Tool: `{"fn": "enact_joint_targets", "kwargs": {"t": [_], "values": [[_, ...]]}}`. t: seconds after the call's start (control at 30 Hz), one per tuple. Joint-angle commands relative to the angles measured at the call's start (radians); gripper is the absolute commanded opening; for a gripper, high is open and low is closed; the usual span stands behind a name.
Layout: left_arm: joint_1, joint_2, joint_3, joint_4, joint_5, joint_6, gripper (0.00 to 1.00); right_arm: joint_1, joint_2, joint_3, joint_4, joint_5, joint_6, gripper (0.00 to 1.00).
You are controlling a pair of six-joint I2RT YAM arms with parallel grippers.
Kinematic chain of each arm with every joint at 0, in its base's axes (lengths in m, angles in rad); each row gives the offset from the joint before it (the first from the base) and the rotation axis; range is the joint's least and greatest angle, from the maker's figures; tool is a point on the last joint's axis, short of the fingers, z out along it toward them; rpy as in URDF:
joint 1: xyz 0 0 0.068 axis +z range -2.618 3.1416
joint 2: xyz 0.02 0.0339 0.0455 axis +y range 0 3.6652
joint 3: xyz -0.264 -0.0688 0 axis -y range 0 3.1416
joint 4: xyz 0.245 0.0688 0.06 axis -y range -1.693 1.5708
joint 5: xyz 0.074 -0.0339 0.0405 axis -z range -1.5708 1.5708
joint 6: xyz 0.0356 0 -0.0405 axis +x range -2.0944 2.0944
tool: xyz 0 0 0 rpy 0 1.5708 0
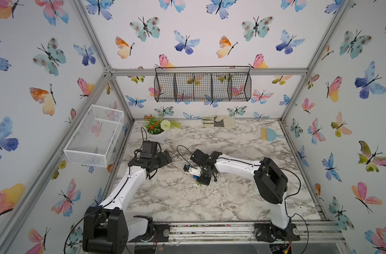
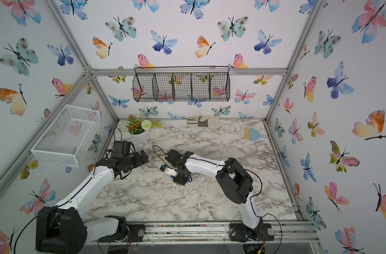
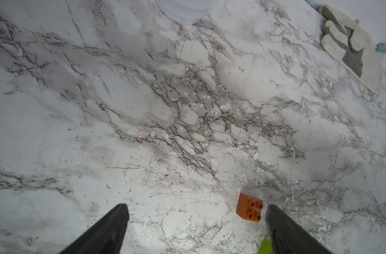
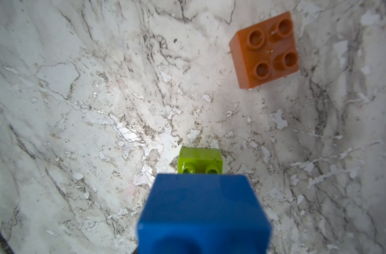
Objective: Assemble the letter y with lego
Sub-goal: Assemble the lego brick with the lego brick.
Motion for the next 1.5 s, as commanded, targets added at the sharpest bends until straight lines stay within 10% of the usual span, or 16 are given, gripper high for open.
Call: {"fn": "enact_joint_targets", "kwargs": {"t": [0.0, 1.47], "values": [[0.008, 0.006, -0.016, 0.005, 0.015, 0.001, 0.98, 0.016, 0.035, 0.019, -0.065, 0.016, 0.015, 0.26], [0.01, 0.011, -0.02, 0.017, 0.032, -0.02, 0.98, 0.039, 0.117, 0.185, -0.263, 0.057, 0.279, 0.21]]}}
